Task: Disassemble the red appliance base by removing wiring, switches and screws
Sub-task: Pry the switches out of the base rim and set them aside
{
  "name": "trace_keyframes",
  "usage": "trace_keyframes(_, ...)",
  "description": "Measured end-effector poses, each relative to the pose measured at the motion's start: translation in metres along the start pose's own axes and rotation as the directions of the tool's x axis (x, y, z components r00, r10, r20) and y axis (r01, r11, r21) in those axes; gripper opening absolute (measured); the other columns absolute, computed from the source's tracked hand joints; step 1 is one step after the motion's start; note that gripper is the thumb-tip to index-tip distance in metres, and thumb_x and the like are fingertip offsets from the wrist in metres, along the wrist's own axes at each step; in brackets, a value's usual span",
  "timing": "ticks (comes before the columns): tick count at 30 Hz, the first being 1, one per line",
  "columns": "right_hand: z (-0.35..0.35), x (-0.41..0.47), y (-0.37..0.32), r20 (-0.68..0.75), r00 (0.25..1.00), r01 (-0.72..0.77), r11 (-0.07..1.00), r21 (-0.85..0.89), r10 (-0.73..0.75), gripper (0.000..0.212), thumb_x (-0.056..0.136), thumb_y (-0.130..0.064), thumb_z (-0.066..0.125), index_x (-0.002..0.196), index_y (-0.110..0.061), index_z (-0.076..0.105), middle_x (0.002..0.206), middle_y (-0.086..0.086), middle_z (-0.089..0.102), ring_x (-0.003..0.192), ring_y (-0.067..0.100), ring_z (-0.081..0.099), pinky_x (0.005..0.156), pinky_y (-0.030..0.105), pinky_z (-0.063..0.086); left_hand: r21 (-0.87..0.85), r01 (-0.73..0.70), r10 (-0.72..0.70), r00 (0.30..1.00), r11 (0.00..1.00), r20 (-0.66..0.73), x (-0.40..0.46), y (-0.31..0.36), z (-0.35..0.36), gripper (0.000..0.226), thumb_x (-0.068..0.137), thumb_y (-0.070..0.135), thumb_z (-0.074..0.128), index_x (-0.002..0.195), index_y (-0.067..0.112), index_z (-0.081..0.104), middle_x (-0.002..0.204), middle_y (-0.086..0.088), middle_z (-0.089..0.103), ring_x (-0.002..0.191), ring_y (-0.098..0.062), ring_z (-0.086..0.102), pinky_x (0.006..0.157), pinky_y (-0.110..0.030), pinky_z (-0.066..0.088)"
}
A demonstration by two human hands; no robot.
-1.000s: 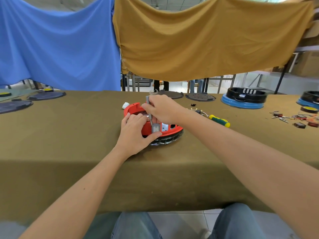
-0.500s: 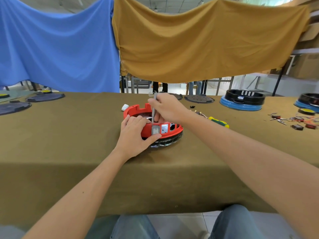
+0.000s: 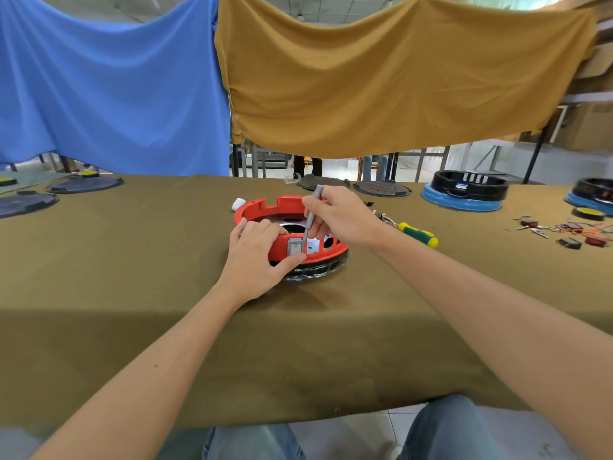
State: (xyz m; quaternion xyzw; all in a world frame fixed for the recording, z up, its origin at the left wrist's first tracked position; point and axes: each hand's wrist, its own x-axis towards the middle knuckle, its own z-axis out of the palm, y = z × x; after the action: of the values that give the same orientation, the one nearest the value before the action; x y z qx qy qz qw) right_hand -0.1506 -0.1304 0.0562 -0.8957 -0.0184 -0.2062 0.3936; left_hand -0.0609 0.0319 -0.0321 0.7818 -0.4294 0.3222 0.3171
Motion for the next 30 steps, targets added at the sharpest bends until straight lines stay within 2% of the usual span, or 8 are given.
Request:
trace_keyframes(3, -0.001, 0.009, -0.006, 0.043, 0.995, -0.086, 0.996, -0.005, 0.086, 0.031, 0.106, -0.026, 0.045, 0.085, -0.008, 0.059, 0.074, 0.016, 0.073, 0.062, 0.018, 0.069, 0.059, 0.023, 0.055, 0.001, 0.004, -0.004, 1.0, 1.0, 0.007, 0.0, 0.001, -0.001, 0.054, 0.08, 0.069, 0.047, 0.101, 0.021, 0.06, 0.091, 0.014, 0.049, 0.094, -0.004, 0.038, 0.113, -0.046, 0.026)
trace_keyframes(6, 0.001, 0.016, -0.012, 0.074, 0.986, -0.143, 0.985, -0.101, 0.151, 0.037, 0.106, -0.028, 0.045, 0.089, 0.0, 0.063, 0.066, 0.01, 0.071, 0.053, 0.01, 0.064, 0.055, 0.02, 0.05, 0.005, 0.001, -0.001, 1.0, 1.0, 0.009, 0.0, 0.001, -0.001, 0.057, 0.079, 0.069, 0.046, 0.103, 0.019, 0.061, 0.091, 0.014, 0.048, 0.093, -0.005, 0.039, 0.112, -0.048, 0.026)
trace_keyframes(10, 0.008, 0.014, -0.012, 0.034, 0.993, -0.1, 0.966, -0.239, 0.112, 0.04, 0.105, -0.033, 0.044, 0.093, 0.0, 0.063, 0.068, 0.008, 0.073, 0.057, 0.015, 0.063, 0.066, 0.036, 0.054, 0.001, -0.004, 0.004, 1.0, 1.0, 0.004, 0.0, 0.0, -0.001, 0.059, 0.08, 0.069, 0.046, 0.104, 0.018, 0.062, 0.092, 0.013, 0.049, 0.094, -0.006, 0.04, 0.113, -0.047, 0.025)
trace_keyframes(15, 0.008, 0.003, -0.006, -0.102, 0.995, -0.021, 0.995, -0.096, 0.011, 0.029, 0.105, -0.032, 0.045, 0.087, -0.012, 0.057, 0.073, 0.009, 0.073, 0.064, 0.018, 0.071, 0.071, 0.038, 0.06, -0.013, -0.003, 0.002, 1.0, 1.0, -0.006, 0.001, -0.002, 0.0, 0.054, 0.08, 0.069, 0.047, 0.101, 0.021, 0.061, 0.091, 0.012, 0.052, 0.095, -0.005, 0.04, 0.113, -0.043, 0.023)
trace_keyframes(19, 0.012, 0.0, -0.002, -0.094, 0.995, -0.025, 0.996, -0.089, 0.016, 0.03, 0.105, -0.032, 0.046, 0.081, -0.016, 0.057, 0.07, 0.008, 0.073, 0.058, 0.014, 0.069, 0.067, 0.033, 0.057, -0.013, -0.003, 0.003, 1.0, 1.0, -0.016, 0.0, -0.002, 0.002, 0.053, 0.08, 0.07, 0.047, 0.1, 0.022, 0.06, 0.091, 0.012, 0.053, 0.094, -0.004, 0.039, 0.113, -0.041, 0.022)
trace_keyframes(23, 0.007, 0.007, -0.003, -0.05, 0.991, -0.121, 0.993, 0.005, 0.121, 0.032, 0.105, -0.029, 0.046, 0.083, -0.01, 0.06, 0.064, 0.007, 0.07, 0.054, 0.012, 0.066, 0.062, 0.028, 0.056, -0.018, 0.009, -0.009, 1.0, 1.0, -0.006, 0.0, -0.002, 0.001, 0.053, 0.079, 0.07, 0.048, 0.1, 0.022, 0.06, 0.091, 0.012, 0.053, 0.094, -0.005, 0.04, 0.113, -0.044, 0.024)
trace_keyframes(26, 0.005, 0.011, -0.007, 0.014, 0.986, -0.163, 0.985, -0.053, 0.164, 0.036, 0.106, -0.031, 0.045, 0.085, -0.007, 0.063, 0.061, 0.005, 0.069, 0.047, 0.005, 0.06, 0.059, 0.022, 0.047, -0.014, 0.009, -0.009, 1.0, 1.0, -0.002, 0.0, -0.001, 0.0, 0.055, 0.079, 0.07, 0.048, 0.101, 0.021, 0.061, 0.092, 0.013, 0.052, 0.095, -0.005, 0.04, 0.113, -0.044, 0.024)
trace_keyframes(30, 0.011, 0.009, -0.009, -0.142, 0.986, -0.096, 0.995, -0.027, 0.092, 0.039, 0.105, -0.031, 0.045, 0.091, 0.001, 0.06, 0.065, 0.008, 0.067, 0.048, 0.008, 0.062, 0.057, 0.027, 0.049, -0.019, 0.004, -0.004, 1.0, 1.0, -0.007, 0.0, -0.001, 0.0, 0.055, 0.079, 0.069, 0.048, 0.102, 0.021, 0.062, 0.092, 0.014, 0.051, 0.095, -0.005, 0.041, 0.114, -0.044, 0.024)
